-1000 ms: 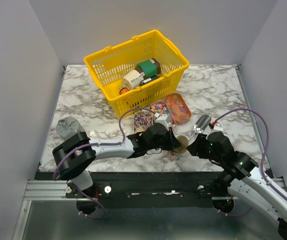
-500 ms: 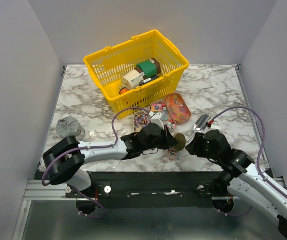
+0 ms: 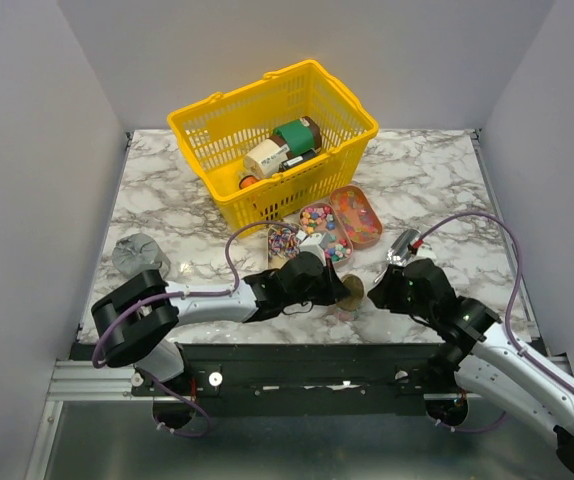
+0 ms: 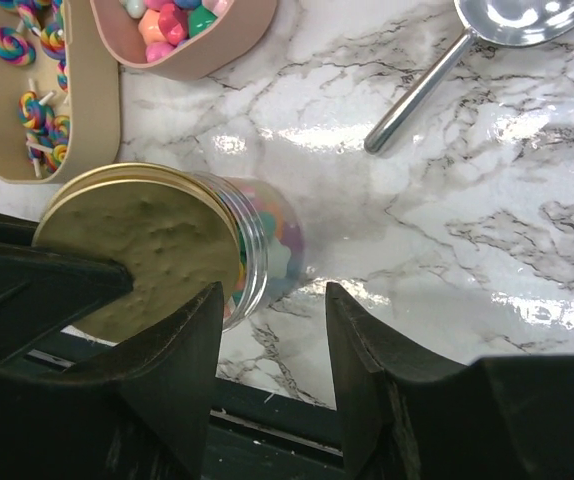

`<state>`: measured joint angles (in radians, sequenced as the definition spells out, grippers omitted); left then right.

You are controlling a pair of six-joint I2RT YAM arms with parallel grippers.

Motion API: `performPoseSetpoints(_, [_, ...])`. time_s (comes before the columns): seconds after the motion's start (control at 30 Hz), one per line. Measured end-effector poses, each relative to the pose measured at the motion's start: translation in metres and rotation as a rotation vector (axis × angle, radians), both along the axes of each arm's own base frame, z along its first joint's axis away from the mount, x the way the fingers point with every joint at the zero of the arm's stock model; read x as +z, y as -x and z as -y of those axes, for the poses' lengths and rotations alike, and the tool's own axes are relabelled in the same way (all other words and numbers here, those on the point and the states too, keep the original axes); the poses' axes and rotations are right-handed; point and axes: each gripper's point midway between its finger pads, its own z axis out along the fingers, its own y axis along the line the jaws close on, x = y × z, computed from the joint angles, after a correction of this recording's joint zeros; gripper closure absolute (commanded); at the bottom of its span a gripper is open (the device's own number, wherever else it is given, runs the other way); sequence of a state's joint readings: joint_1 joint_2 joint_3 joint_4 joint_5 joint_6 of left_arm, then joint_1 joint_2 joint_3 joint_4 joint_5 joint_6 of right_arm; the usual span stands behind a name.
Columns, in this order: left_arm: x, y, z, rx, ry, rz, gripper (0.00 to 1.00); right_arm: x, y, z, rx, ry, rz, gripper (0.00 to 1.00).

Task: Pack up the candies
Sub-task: Close the bottle lid on the packing bottle.

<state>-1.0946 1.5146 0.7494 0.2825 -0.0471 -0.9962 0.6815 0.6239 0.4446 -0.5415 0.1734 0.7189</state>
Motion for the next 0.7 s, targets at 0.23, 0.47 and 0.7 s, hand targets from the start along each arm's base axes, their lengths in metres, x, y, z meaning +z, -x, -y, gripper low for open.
performPoseSetpoints(0.23, [-0.007,0.002,-0.002,-0.004,-0.029,-0.012,0.62,0.007,-0.007,-0.011,0.030,-0.036,0.031,0.47])
performPoseSetpoints(0.47, [-0.013,0.003,-0.007,-0.011,-0.089,-0.011,0.44,-0.006,-0.008,-0.023,0.075,-0.030,-0.017,0.47])
performPoseSetpoints(0.7, [-0.011,0.000,-0.014,0.002,-0.140,0.021,0.40,-0.009,-0.008,-0.025,0.086,-0.032,-0.020,0.47])
